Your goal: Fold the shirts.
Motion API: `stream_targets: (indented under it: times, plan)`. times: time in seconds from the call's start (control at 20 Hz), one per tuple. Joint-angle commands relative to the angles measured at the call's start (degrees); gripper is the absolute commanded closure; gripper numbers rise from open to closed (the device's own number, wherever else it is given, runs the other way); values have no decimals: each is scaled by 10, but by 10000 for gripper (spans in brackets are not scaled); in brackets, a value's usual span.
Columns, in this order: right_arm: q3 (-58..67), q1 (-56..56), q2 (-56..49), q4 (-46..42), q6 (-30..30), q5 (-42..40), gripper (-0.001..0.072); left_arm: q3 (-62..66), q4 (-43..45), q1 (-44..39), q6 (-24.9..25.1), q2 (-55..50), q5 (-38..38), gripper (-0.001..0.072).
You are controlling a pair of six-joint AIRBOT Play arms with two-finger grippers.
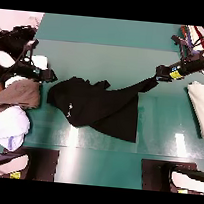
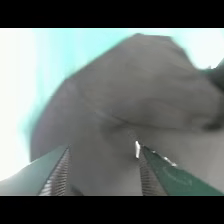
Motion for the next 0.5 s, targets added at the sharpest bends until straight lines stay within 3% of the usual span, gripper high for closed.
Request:
stream_targets:
  times: [0.0,0.25,0.45]
  plan:
    - [0,1,3,0,0,5,699,43,-30,33,51,-128,5,210]
    - [0,10,3,0,0,5,699,111,-35,31,52,-207,-10,210]
    - [0,17,3,-1,0,0,699,111,-35,0,91,-221,-44,211]
